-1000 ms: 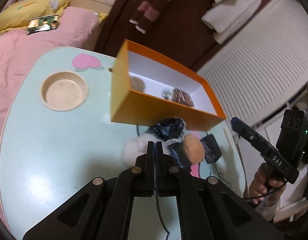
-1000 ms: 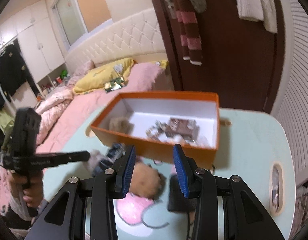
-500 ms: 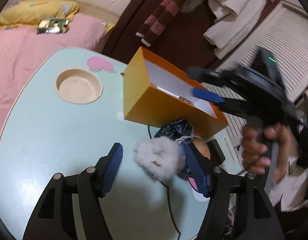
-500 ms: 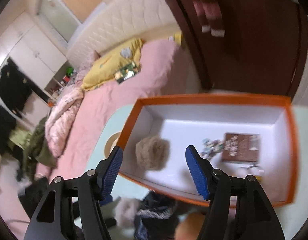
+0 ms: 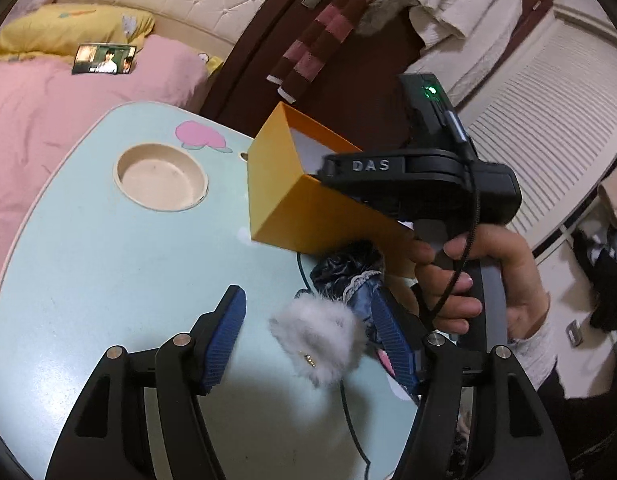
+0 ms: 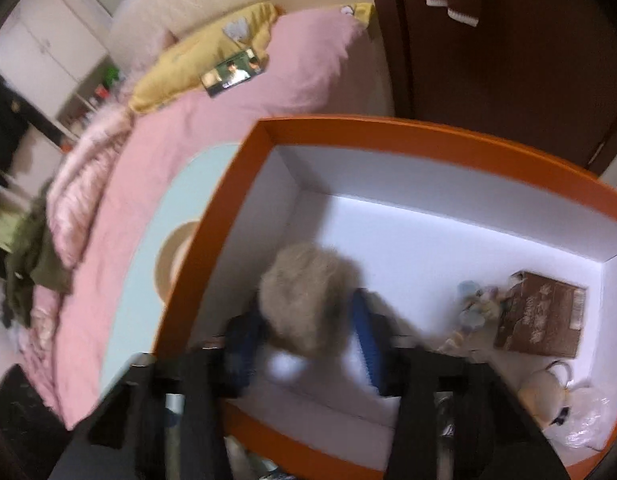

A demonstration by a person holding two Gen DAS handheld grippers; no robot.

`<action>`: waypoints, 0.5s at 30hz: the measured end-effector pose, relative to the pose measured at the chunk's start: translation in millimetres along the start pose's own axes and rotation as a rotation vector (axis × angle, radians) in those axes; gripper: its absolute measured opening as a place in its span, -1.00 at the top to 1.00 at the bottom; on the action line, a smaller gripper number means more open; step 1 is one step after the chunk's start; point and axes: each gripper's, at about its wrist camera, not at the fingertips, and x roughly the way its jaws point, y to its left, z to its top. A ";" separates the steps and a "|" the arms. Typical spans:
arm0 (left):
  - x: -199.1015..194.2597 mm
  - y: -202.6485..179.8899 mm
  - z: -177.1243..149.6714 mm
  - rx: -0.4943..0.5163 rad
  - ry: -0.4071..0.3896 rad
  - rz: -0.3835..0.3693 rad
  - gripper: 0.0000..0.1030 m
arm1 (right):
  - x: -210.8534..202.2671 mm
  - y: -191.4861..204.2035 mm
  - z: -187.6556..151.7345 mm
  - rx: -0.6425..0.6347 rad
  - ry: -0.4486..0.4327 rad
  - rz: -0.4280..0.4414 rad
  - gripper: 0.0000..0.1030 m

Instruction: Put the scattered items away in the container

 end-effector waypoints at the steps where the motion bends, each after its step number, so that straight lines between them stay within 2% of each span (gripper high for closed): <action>1: -2.1 0.1 -0.4 0.000 -0.012 -0.001 -0.28 | -3.2 -1.7 -0.1 0.008 -0.010 0.009 0.61; 3: -3.7 -0.2 -0.8 0.000 -0.024 -0.003 -0.28 | -18.1 -1.2 -0.6 -0.010 -0.078 -0.001 0.61; 7: 1.0 -0.3 -1.7 -0.004 -0.011 0.006 -0.28 | -61.3 0.9 -8.0 -0.038 -0.200 0.046 0.61; 10: 1.2 -1.0 -2.1 0.000 -0.016 0.011 -0.28 | -96.7 -0.5 -23.3 -0.065 -0.278 0.033 0.61; 12: 1.1 -0.9 -2.2 0.001 -0.016 0.012 -0.28 | -115.8 -3.3 -38.7 -0.078 -0.302 0.018 0.61; 15: 0.9 -0.1 -2.1 -0.004 -0.019 0.014 -0.28 | -128.4 -9.8 -68.3 -0.087 -0.292 0.013 0.61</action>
